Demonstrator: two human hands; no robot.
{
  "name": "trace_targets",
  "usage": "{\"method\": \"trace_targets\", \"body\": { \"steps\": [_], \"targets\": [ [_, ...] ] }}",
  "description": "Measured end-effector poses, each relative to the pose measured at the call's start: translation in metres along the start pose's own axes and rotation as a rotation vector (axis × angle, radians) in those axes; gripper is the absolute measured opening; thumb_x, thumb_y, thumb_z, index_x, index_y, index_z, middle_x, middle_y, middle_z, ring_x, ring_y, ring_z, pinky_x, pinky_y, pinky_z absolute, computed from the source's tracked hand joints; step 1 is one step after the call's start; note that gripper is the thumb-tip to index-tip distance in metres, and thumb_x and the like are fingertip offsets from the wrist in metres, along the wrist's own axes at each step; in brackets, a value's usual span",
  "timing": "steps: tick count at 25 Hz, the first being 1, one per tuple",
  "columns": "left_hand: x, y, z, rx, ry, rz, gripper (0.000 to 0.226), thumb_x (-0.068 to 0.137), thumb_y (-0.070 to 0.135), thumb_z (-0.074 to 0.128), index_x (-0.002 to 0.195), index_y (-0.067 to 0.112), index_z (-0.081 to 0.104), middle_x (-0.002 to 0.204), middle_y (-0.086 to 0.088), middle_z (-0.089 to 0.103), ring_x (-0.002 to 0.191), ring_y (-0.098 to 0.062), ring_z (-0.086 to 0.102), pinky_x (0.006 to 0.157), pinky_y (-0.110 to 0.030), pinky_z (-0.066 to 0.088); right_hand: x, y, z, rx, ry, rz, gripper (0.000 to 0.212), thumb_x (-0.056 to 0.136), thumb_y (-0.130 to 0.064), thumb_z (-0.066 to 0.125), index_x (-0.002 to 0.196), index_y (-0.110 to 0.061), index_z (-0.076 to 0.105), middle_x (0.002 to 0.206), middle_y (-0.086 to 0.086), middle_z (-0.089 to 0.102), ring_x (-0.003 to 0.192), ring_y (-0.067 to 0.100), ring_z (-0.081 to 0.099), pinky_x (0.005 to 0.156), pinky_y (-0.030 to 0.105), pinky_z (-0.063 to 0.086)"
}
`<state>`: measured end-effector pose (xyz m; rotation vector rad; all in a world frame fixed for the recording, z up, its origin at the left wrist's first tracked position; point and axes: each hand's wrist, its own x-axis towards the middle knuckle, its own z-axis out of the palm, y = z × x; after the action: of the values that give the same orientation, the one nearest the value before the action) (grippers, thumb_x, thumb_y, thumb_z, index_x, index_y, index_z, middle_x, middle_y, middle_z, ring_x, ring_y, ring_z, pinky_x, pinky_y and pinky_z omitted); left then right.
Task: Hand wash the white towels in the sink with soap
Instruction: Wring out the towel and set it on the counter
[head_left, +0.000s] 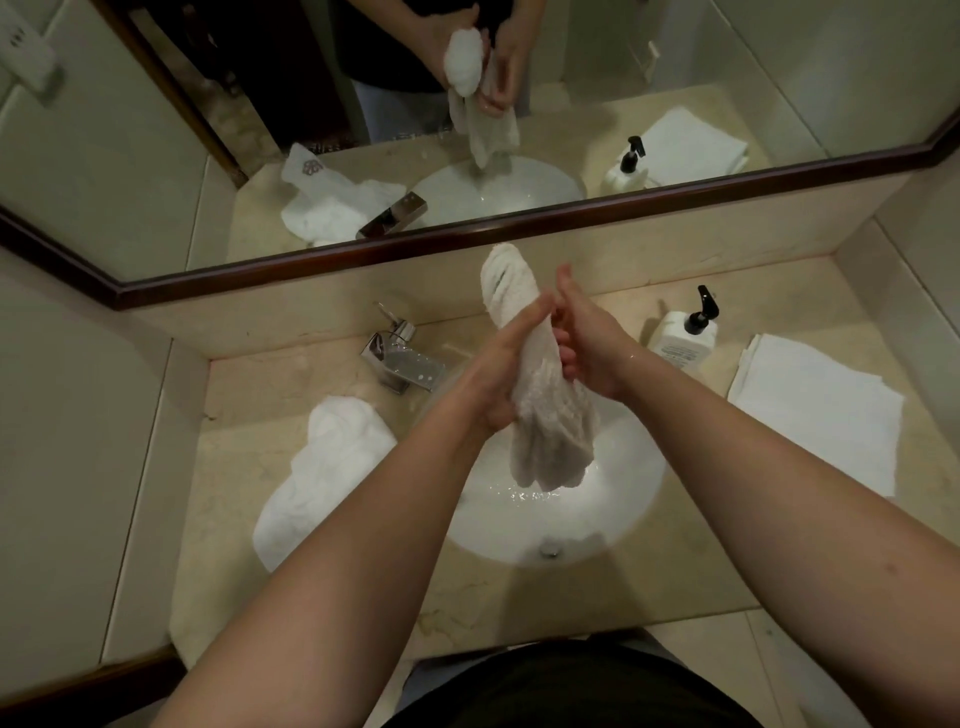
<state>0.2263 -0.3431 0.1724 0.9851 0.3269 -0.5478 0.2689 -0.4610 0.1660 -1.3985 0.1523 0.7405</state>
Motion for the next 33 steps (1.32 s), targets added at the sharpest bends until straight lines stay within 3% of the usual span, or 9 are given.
{"method": "trace_targets", "body": {
  "steps": [4, 7, 10, 16, 19, 25, 27, 30, 33],
  "targets": [
    [0.001, 0.006, 0.003, -0.214, 0.011, 0.007, 0.039, 0.078, 0.045, 0.068, 0.081, 0.007, 0.064, 0.063, -0.004, 0.061, 0.057, -0.016, 0.062, 0.067, -0.029, 0.055, 0.011, 0.005, -0.004, 0.025, -0.193, 0.11, 0.071, 0.094, -0.072, 0.028, 0.055, -0.02, 0.056, 0.05, -0.007, 0.042, 0.047, 0.008, 0.044, 0.047, 0.015, 0.039],
    [0.005, 0.01, 0.002, -0.454, 0.132, 0.099, 0.03, 0.076, 0.038, 0.073, 0.079, 0.008, 0.066, 0.073, -0.004, 0.066, 0.072, -0.017, 0.066, 0.083, -0.033, 0.056, 0.009, 0.0, -0.005, 0.064, -0.398, 0.169, 0.075, 0.078, -0.08, 0.042, 0.109, -0.016, 0.064, 0.087, 0.012, 0.065, 0.081, 0.027, 0.064, 0.068, 0.033, 0.056],
    [0.013, 0.015, -0.005, -0.463, 0.255, 0.214, 0.02, 0.087, 0.029, 0.069, 0.08, 0.011, 0.07, 0.086, -0.003, 0.072, 0.097, -0.019, 0.066, 0.108, -0.042, 0.045, 0.003, 0.002, -0.01, -0.041, -0.478, 0.28, 0.092, 0.082, -0.084, 0.025, 0.098, -0.007, 0.073, 0.087, 0.019, 0.068, 0.076, 0.03, 0.067, 0.073, 0.038, 0.057],
    [0.026, 0.02, -0.016, -0.356, 0.596, 0.174, 0.025, 0.085, 0.029, 0.077, 0.085, 0.007, 0.065, 0.079, -0.006, 0.067, 0.066, -0.015, 0.068, 0.068, -0.03, 0.061, -0.008, -0.001, -0.012, -0.408, -0.363, 0.081, 0.039, 0.086, -0.055, 0.063, 0.101, -0.019, 0.067, 0.085, 0.001, 0.072, 0.075, 0.017, 0.068, 0.071, 0.028, 0.055],
    [0.032, 0.019, -0.022, -0.148, 0.75, 0.029, 0.053, 0.077, 0.042, 0.083, 0.106, 0.004, 0.062, 0.096, -0.011, 0.072, 0.078, -0.024, 0.073, 0.074, -0.038, 0.063, -0.005, -0.001, -0.009, -0.657, -0.255, 0.011, 0.049, 0.072, -0.055, 0.079, 0.11, -0.028, 0.064, 0.094, -0.006, 0.075, 0.083, 0.012, 0.072, 0.081, 0.032, 0.058],
    [0.029, 0.021, -0.025, -0.132, 0.367, 0.214, 0.022, 0.097, 0.015, 0.046, 0.106, 0.0, 0.06, 0.099, -0.012, 0.062, 0.098, -0.025, 0.062, 0.093, -0.038, 0.052, -0.008, 0.002, -0.013, -0.333, -0.053, -0.003, 0.028, 0.08, -0.033, 0.069, 0.1, -0.014, 0.069, 0.079, 0.002, 0.07, 0.069, 0.017, 0.065, 0.067, 0.03, 0.05],
    [0.029, 0.015, -0.03, -0.133, 0.258, 0.289, 0.035, 0.093, 0.019, 0.062, 0.117, -0.006, 0.06, 0.105, -0.014, 0.066, 0.101, -0.027, 0.065, 0.09, -0.037, 0.056, -0.01, 0.002, -0.025, -0.16, -0.104, 0.091, 0.036, 0.075, -0.035, 0.064, 0.099, -0.008, 0.067, 0.076, 0.006, 0.067, 0.063, 0.017, 0.061, 0.061, 0.028, 0.049],
    [0.033, 0.006, -0.03, -0.123, 0.196, 0.284, 0.062, 0.06, 0.036, 0.091, 0.111, 0.011, 0.066, 0.091, -0.004, 0.066, 0.081, -0.018, 0.067, 0.066, -0.032, 0.056, -0.013, -0.001, -0.033, 0.041, -0.301, 0.354, 0.042, 0.071, -0.041, 0.061, 0.093, -0.005, 0.067, 0.074, 0.006, 0.064, 0.059, 0.015, 0.057, 0.059, 0.025, 0.049],
    [0.034, 0.007, -0.025, -0.198, 0.102, 0.222, 0.038, 0.06, 0.033, 0.084, 0.091, 0.016, 0.072, 0.085, -0.001, 0.067, 0.08, -0.018, 0.067, 0.066, -0.032, 0.056, -0.015, -0.001, -0.026, 0.037, -0.359, 0.396, 0.053, 0.067, -0.049, 0.069, 0.093, -0.003, 0.062, 0.072, 0.007, 0.064, 0.059, 0.015, 0.057, 0.06, 0.025, 0.049]
  ]
}}
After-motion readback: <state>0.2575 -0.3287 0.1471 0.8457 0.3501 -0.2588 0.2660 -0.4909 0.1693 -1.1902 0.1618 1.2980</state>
